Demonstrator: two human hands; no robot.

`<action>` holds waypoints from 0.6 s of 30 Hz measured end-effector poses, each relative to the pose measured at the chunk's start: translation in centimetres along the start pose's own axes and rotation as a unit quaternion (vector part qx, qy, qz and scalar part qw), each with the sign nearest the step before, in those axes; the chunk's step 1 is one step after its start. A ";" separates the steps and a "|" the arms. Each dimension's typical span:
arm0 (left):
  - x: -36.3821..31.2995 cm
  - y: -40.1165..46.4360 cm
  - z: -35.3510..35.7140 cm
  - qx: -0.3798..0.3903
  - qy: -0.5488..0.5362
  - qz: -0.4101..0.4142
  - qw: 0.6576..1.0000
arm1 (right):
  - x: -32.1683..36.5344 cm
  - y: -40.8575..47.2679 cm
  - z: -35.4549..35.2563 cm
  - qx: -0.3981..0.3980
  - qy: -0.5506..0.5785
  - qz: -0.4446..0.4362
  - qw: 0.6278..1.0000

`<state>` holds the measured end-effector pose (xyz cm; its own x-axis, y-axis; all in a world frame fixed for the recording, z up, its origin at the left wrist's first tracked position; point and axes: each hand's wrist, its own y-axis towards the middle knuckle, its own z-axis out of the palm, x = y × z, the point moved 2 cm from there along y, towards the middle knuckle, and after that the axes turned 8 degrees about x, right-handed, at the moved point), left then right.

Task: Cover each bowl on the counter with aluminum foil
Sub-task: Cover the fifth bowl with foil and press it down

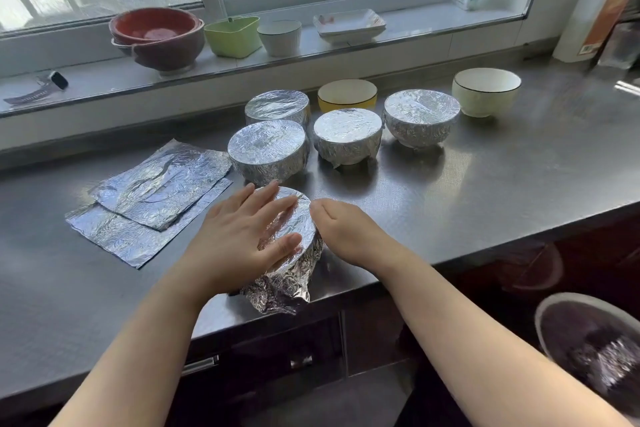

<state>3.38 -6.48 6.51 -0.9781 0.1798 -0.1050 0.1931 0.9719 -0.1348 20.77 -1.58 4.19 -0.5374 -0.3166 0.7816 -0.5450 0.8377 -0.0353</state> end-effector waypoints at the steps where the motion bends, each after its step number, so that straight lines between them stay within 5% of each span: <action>1: -0.1 0.0 0.0 -0.001 -0.001 0.000 1.000 | -0.1 0.2 0.0 0.004 0.015 0.013 1.000; 14: 0.1 0.1 0.0 -0.003 -0.003 0.000 1.000 | -1.7 0.7 -0.1 0.139 0.257 0.103 0.951; 18: 0.2 0.1 0.1 0.002 -0.004 0.000 1.000 | -1.0 0.2 -2.0 -0.018 0.159 0.090 0.983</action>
<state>3.22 -6.34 6.42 -0.9777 0.1780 -0.1119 0.1928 0.9712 -0.1398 22.52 -0.17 4.67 -0.3923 -0.0117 0.9198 -0.4327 0.8847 -0.1733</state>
